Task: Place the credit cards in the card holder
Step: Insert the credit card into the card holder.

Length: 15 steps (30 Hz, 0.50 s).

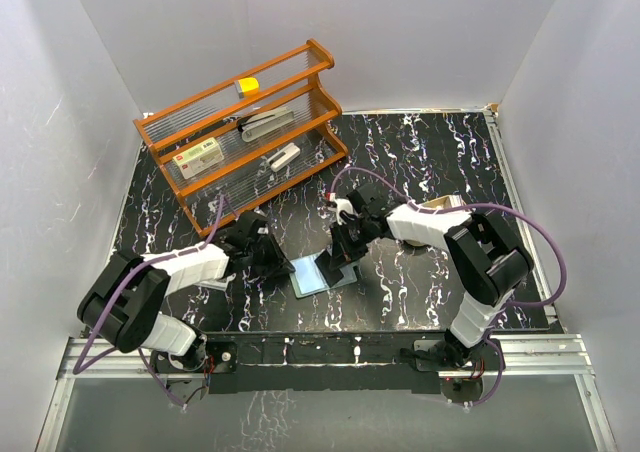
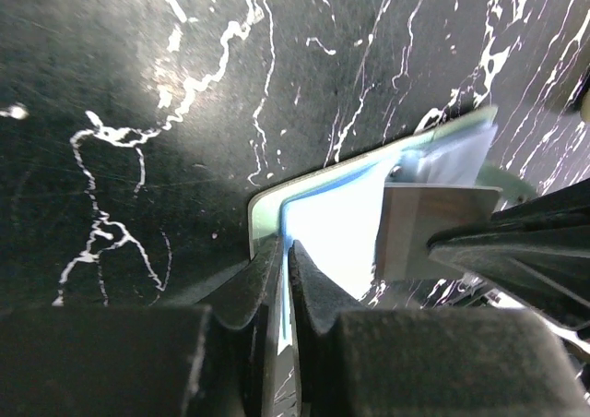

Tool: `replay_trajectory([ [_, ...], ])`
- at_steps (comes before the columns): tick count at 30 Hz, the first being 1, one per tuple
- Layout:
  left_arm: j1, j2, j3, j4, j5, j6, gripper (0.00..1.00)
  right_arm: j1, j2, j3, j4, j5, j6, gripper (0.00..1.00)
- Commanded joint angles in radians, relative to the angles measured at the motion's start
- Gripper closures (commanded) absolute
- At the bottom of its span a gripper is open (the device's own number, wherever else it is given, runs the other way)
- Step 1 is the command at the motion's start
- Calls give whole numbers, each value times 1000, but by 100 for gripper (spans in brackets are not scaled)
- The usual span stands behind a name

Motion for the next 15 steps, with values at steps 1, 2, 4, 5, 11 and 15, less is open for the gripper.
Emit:
replay_trajectory([
  [1, 38, -16, 15, -92, -98, 52, 92, 16, -16, -112, 139, -21, 99, 100],
  [2, 41, -19, 21, -97, -92, 58, 92, 29, -24, -132, 161, -17, 122, 100],
  [4, 48, -25, 32, -112, -83, 68, 92, 53, -42, -167, 196, 7, 182, 100],
  [5, 49, -32, 35, -118, -78, 72, 92, 62, -57, -186, 223, 16, 211, 100],
  [11, 51, -120, 8, -146, -46, 54, 89, 84, -178, -277, 294, 69, 350, 100],
  [15, 51, -203, -14, -162, -26, 31, 86, 83, -243, -237, 230, 117, 325, 100],
])
